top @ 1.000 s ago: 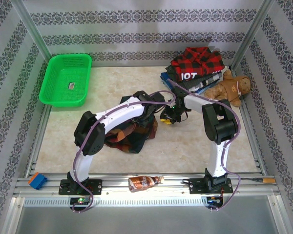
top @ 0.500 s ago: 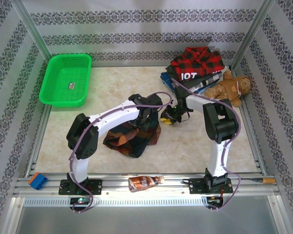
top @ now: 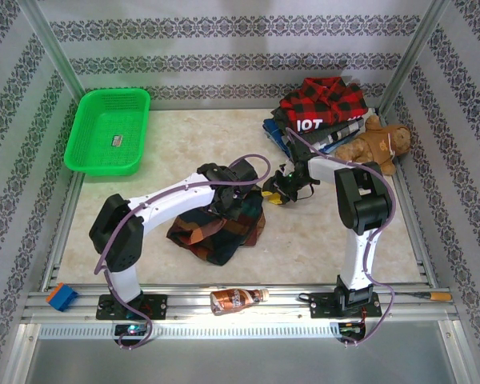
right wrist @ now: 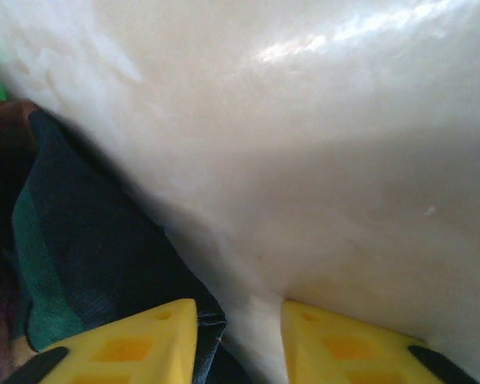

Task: Fold and stack the long sleeve shirts

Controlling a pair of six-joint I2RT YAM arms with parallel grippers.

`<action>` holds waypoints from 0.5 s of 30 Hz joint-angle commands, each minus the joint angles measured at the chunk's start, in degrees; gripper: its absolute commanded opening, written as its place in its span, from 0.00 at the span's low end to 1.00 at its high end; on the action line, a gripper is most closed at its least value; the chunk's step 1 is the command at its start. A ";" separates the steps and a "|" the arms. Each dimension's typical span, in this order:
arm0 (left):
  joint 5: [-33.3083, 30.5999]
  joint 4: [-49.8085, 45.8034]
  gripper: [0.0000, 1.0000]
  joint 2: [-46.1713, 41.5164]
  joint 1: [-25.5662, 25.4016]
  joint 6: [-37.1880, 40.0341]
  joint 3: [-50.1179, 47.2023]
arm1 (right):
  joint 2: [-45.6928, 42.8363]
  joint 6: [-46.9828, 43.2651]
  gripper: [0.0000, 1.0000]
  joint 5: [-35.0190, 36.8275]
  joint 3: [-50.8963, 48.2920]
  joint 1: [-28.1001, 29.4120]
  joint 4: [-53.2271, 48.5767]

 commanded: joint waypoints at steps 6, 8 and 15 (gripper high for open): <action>0.17 2.79 0.14 -2.19 0.08 -1.48 -1.43 | -3.52 -3.26 0.46 -2.75 -6.77 -0.10 1.86; 0.26 2.98 0.13 -2.38 0.24 -1.29 -1.91 | -3.94 -3.28 0.46 -2.79 -7.98 -0.21 2.14; 0.17 3.67 0.12 -3.54 0.34 -1.19 -3.27 | -8.86 -3.53 0.52 -6.20 -12.55 -0.56 4.81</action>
